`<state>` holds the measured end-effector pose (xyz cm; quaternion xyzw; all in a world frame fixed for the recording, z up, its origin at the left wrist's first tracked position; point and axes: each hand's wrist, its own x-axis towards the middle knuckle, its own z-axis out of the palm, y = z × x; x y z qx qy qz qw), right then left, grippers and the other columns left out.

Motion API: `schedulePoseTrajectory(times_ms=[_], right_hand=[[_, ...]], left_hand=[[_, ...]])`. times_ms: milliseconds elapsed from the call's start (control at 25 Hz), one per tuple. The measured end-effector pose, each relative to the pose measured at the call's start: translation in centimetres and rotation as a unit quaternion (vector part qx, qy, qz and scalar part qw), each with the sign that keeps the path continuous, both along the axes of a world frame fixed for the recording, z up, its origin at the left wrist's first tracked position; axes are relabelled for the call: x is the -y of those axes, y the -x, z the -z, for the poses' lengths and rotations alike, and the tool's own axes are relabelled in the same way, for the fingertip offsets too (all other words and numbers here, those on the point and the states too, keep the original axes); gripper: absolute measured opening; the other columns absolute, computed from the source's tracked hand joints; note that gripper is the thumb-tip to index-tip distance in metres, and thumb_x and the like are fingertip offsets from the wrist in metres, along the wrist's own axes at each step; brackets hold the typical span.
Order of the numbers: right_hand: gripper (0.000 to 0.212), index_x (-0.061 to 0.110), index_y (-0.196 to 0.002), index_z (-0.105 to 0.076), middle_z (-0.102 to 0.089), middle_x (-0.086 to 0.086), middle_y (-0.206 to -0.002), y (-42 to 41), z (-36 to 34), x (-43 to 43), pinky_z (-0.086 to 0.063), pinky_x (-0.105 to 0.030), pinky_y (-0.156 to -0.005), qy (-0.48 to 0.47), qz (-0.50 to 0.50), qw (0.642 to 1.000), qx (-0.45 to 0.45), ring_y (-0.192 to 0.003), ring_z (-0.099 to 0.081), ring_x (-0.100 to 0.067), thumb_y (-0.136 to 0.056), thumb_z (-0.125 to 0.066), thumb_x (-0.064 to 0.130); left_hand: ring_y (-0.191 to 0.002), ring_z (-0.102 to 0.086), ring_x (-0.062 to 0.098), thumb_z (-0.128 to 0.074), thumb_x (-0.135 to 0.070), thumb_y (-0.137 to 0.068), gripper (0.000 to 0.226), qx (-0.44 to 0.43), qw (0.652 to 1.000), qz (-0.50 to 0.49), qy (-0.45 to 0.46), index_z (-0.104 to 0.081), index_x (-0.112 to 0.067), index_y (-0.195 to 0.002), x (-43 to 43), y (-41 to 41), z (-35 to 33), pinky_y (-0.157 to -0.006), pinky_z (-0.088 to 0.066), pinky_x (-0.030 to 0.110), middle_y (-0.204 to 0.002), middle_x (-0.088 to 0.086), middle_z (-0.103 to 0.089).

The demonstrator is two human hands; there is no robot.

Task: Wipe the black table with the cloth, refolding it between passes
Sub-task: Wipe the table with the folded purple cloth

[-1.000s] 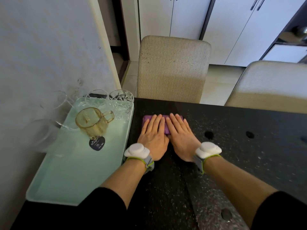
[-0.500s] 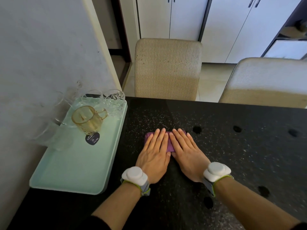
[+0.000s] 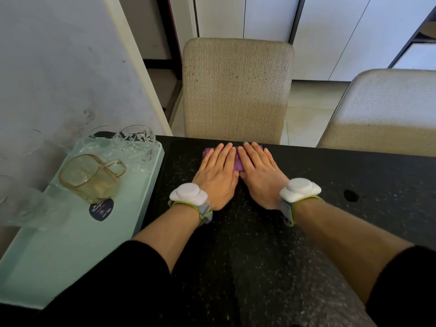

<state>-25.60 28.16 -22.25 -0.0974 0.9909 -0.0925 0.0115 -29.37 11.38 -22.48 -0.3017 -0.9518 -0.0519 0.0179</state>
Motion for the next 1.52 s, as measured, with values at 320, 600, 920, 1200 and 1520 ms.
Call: schedulePoseTrajectory(times_ms=[320, 600, 920, 1200, 1520], right_hand=[[0.062, 0.008, -0.160, -0.014, -0.015, -0.015, -0.166, 4.4, 0.9, -1.2, -0.005, -0.048, -0.127, 0.008, 0.011, 0.999, -0.030, -0.155, -0.009, -0.034, -0.104, -0.028, 0.031], [0.063, 0.011, -0.161, -0.003, 0.000, -0.011, -0.169, 0.4, 0.4, -0.6, 0.002, -0.044, -0.127, 0.012, 0.028, 1.000, 0.004, -0.156, 0.005, -0.028, -0.107, -0.031, 0.025], [0.069, 0.014, -0.159, 0.014, 0.017, -0.007, -0.168, -9.9, -1.5, -1.1, 0.016, -0.039, -0.121, -0.023, 0.034, 0.997, 0.065, -0.153, 0.022, -0.024, -0.108, -0.031, 0.027], [0.064, 0.007, -0.160, -0.003, 0.002, -0.017, -0.168, -17.7, -1.8, -1.7, 0.004, -0.047, -0.126, -0.052, 0.027, 0.998, 0.038, -0.155, 0.007, -0.032, -0.104, -0.027, 0.026], [0.063, -0.001, -0.158, -0.016, -0.011, -0.022, -0.166, -15.9, -0.7, -3.4, -0.014, -0.047, -0.126, -0.056, 0.006, 0.998, -0.029, -0.155, -0.007, -0.034, -0.102, -0.025, 0.027]], left_hand=[[-0.152, -0.022, 0.026, -0.015, -0.040, -0.096, 0.069, -0.014, 1.000, -0.015, -0.020, -0.028, -0.006, -0.155, -1.8, 4.2, 0.7, -0.126, -0.011, 0.041, -0.162, 0.011, -0.030], [-0.155, -0.012, 0.023, -0.004, -0.043, -0.091, 0.077, 0.019, 1.000, -0.018, -0.012, -0.019, -0.010, -0.159, -2.0, 0.4, 0.2, -0.126, -0.002, 0.037, -0.167, 0.007, -0.019], [-0.156, -0.003, 0.021, -0.001, -0.042, -0.093, 0.074, 0.047, 0.999, -0.005, 0.010, -0.010, -0.010, -0.160, -2.5, -9.6, -0.6, -0.126, 0.002, 0.039, -0.169, 0.007, -0.008], [-0.155, -0.002, 0.023, -0.014, -0.040, -0.100, 0.067, 0.024, 0.999, 0.036, 0.026, -0.008, -0.008, -0.159, -2.4, -17.0, -0.9, -0.125, -0.001, 0.041, -0.168, 0.010, -0.005], [-0.156, -0.007, 0.025, -0.020, -0.034, -0.105, 0.062, -0.011, 0.995, 0.095, 0.024, -0.015, -0.002, -0.158, -3.1, -13.9, -0.9, -0.126, -0.012, 0.043, -0.167, 0.015, -0.012]])
